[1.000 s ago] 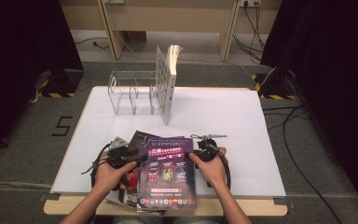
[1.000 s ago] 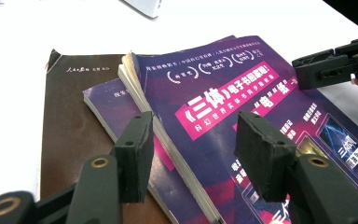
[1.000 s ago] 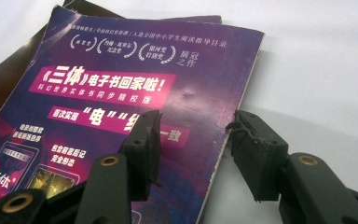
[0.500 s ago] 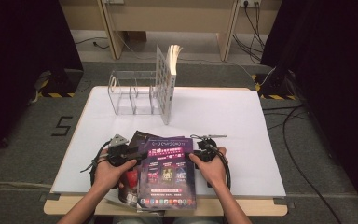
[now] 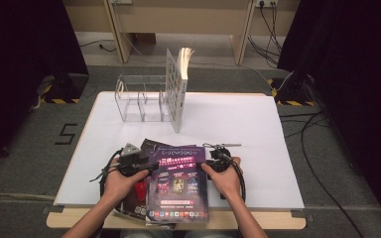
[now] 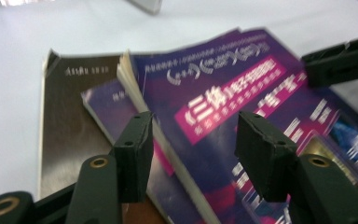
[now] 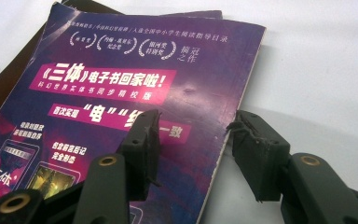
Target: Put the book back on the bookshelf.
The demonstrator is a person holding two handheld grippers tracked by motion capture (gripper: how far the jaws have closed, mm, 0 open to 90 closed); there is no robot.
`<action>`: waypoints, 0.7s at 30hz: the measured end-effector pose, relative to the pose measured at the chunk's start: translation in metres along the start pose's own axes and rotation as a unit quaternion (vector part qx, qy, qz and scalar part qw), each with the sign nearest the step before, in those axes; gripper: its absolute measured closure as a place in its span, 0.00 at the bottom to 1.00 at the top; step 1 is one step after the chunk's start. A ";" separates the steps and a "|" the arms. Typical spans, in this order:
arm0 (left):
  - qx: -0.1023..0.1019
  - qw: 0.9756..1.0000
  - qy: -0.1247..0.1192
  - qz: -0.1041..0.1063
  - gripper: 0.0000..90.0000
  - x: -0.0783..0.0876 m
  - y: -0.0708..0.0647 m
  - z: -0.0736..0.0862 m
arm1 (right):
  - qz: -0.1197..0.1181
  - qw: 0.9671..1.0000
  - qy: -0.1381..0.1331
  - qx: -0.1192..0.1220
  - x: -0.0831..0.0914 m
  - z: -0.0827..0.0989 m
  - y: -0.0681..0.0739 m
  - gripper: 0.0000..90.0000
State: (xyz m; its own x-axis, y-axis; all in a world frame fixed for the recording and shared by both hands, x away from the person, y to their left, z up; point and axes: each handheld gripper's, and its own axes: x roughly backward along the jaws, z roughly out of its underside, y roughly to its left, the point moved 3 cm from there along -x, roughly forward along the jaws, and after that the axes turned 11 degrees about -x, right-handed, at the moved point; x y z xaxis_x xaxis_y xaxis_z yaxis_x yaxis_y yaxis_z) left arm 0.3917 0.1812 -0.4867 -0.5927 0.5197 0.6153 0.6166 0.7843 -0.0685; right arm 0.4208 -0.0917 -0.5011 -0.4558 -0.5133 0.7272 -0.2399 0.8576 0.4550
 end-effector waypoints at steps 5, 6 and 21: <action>0.007 1.000 0.007 0.003 0.53 -0.008 -0.001 0.006 | -0.004 1.000 0.001 -0.007 -0.001 0.000 -0.001 0.56; 0.007 1.000 0.009 0.005 0.53 -0.009 -0.001 0.006 | -0.005 1.000 0.002 -0.009 -0.001 0.000 -0.001 0.56; 0.005 1.000 0.019 0.009 0.58 -0.015 -0.002 0.010 | -0.020 0.999 0.017 -0.027 -0.004 -0.004 -0.004 0.53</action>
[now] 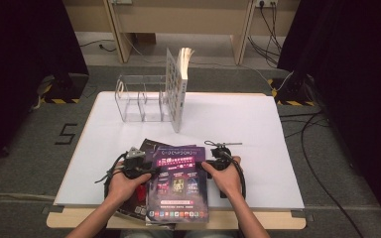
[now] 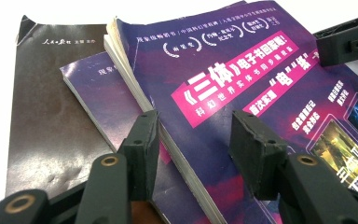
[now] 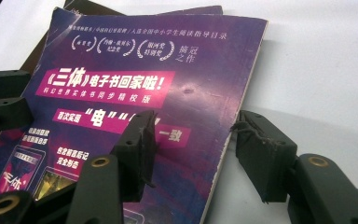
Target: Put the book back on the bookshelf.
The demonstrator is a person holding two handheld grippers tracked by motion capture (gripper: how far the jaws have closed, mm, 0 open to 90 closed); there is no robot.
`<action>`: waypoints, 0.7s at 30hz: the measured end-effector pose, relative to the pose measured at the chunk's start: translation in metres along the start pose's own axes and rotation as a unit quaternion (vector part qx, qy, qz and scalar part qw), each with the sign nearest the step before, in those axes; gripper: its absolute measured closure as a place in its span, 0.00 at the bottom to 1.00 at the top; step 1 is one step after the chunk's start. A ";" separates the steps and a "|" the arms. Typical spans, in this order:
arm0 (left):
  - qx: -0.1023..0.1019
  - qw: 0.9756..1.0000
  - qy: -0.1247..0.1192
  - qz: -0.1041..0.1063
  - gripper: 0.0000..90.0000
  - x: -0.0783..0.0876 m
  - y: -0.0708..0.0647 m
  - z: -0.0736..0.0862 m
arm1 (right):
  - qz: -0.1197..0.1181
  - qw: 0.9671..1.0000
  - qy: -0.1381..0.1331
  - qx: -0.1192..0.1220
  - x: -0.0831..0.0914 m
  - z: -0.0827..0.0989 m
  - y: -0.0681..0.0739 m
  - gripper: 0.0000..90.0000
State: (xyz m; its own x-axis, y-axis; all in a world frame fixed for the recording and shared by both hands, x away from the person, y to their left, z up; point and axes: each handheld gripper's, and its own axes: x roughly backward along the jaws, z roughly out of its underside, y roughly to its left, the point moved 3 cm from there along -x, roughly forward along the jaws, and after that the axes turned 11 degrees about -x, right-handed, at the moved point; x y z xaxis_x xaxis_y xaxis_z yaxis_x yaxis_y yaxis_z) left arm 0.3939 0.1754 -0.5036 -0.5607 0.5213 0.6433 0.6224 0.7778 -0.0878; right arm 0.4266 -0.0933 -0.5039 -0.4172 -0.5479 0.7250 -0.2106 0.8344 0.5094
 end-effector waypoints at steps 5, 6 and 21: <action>0.000 1.000 0.001 -0.002 0.58 0.000 0.000 0.000 | -0.003 1.000 -0.002 -0.009 0.000 0.000 -0.001 0.56; 0.000 1.000 0.001 -0.003 0.59 0.000 -0.001 0.000 | -0.004 1.000 -0.004 -0.012 0.000 0.000 -0.002 0.58; 0.006 1.000 0.001 0.000 0.61 0.001 0.001 0.001 | -0.018 0.999 0.006 -0.036 0.002 -0.002 -0.005 0.62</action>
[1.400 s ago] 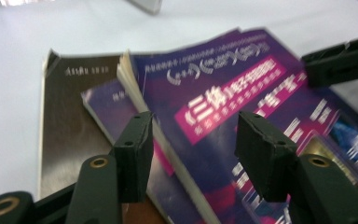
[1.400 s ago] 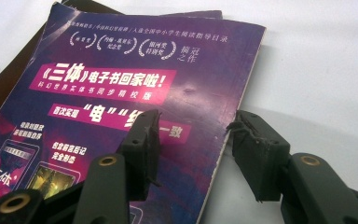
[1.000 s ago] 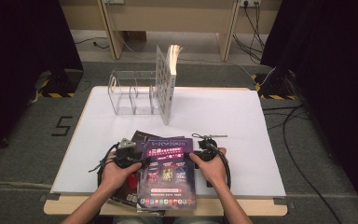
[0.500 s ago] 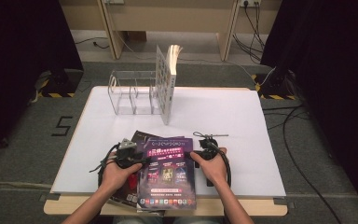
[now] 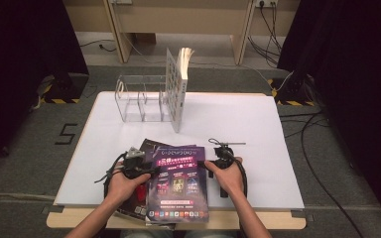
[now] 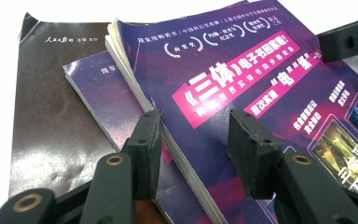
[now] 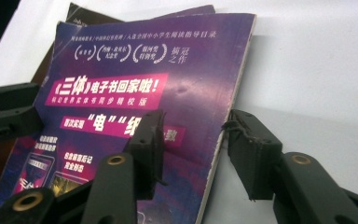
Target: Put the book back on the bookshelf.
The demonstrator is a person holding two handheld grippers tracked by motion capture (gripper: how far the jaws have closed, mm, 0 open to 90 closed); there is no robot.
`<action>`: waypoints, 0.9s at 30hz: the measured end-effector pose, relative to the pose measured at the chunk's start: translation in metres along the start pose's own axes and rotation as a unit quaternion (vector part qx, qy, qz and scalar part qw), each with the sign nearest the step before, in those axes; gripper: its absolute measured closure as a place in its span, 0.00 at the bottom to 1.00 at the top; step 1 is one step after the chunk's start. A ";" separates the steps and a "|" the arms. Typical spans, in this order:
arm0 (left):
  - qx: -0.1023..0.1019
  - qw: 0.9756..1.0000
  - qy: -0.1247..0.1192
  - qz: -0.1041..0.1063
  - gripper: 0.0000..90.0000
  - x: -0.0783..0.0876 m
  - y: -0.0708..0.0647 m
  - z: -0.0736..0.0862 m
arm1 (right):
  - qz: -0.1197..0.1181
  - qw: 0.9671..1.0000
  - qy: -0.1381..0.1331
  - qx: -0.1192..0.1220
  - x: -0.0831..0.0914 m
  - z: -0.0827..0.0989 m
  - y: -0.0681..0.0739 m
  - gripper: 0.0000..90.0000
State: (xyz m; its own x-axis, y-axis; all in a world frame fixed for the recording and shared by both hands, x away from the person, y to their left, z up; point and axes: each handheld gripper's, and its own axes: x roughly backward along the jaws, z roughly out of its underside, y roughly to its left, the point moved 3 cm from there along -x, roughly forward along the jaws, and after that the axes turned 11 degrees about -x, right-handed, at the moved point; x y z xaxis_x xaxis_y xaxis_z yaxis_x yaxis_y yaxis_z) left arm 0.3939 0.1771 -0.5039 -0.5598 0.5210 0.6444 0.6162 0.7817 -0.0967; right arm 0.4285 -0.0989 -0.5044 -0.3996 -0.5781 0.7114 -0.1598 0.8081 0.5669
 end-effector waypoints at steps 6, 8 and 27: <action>0.001 1.000 0.002 0.000 0.61 0.002 -0.002 0.001 | -0.001 1.000 0.024 0.002 0.003 0.002 0.001 0.60; -0.001 1.000 0.001 -0.001 0.61 0.002 -0.002 0.002 | -0.002 0.999 0.032 -0.001 0.004 0.002 0.001 0.59; 0.011 1.000 0.000 0.004 0.62 0.002 0.000 0.002 | 0.006 0.999 0.050 -0.001 0.002 -0.001 0.005 0.56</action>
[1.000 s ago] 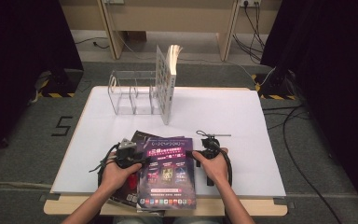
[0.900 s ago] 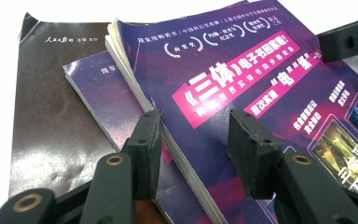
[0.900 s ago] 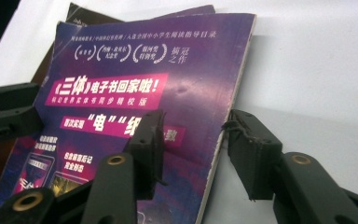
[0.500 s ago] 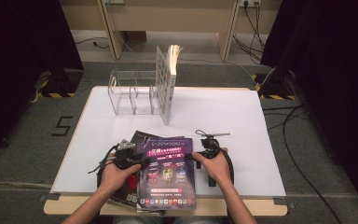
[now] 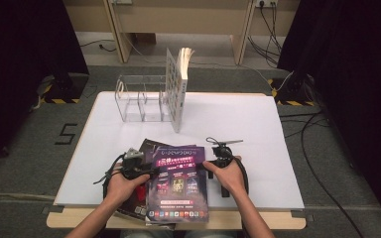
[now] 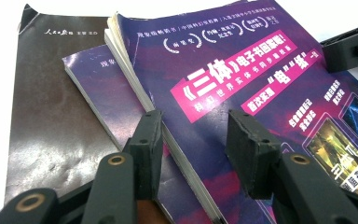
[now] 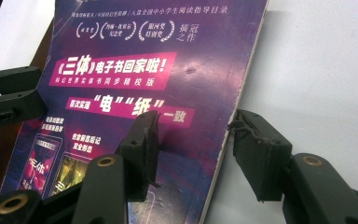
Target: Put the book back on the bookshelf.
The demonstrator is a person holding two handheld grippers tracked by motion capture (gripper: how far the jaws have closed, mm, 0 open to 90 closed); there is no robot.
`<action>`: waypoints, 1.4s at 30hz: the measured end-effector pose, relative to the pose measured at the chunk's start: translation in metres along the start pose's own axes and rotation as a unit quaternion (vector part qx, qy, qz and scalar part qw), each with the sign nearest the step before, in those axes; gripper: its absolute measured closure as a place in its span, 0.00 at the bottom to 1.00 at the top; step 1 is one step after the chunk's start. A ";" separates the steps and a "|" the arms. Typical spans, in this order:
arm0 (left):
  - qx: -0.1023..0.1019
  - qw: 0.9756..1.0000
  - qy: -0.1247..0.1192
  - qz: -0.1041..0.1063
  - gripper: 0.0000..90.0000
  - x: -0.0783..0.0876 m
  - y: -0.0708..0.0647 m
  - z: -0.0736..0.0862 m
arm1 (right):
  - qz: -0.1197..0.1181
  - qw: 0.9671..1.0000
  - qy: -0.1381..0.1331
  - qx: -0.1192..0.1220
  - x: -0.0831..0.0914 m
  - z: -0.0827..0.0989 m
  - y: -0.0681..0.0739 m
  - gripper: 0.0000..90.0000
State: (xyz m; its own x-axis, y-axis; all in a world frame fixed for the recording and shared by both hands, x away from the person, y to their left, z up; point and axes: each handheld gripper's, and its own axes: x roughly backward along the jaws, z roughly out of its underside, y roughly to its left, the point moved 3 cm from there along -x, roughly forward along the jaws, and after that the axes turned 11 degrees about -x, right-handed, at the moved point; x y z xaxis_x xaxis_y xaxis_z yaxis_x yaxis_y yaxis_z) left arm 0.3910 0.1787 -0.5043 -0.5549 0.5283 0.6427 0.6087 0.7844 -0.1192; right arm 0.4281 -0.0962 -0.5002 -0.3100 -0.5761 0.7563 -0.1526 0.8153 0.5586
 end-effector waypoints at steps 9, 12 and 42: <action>0.001 1.000 -0.004 -0.002 0.62 0.000 -0.001 0.001 | 0.006 1.000 0.005 -0.008 0.002 0.003 0.001 0.59; 0.001 1.000 -0.003 -0.003 0.62 0.000 -0.001 0.001 | 0.000 1.000 0.008 -0.009 0.003 0.006 0.000 0.59; -0.006 1.000 0.007 -0.016 0.62 0.001 -0.001 0.000 | 0.039 0.999 0.017 0.033 0.010 0.005 0.020 0.76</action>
State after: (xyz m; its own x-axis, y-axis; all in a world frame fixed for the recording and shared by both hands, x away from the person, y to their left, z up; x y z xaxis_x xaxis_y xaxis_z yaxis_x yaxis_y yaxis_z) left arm 0.3899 0.1784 -0.5030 -0.5660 0.4985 0.6566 0.5972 0.7970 -0.0903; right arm 0.4174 -0.0857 -0.4832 -0.2907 -0.5120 0.8083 -0.1912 0.8588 0.4752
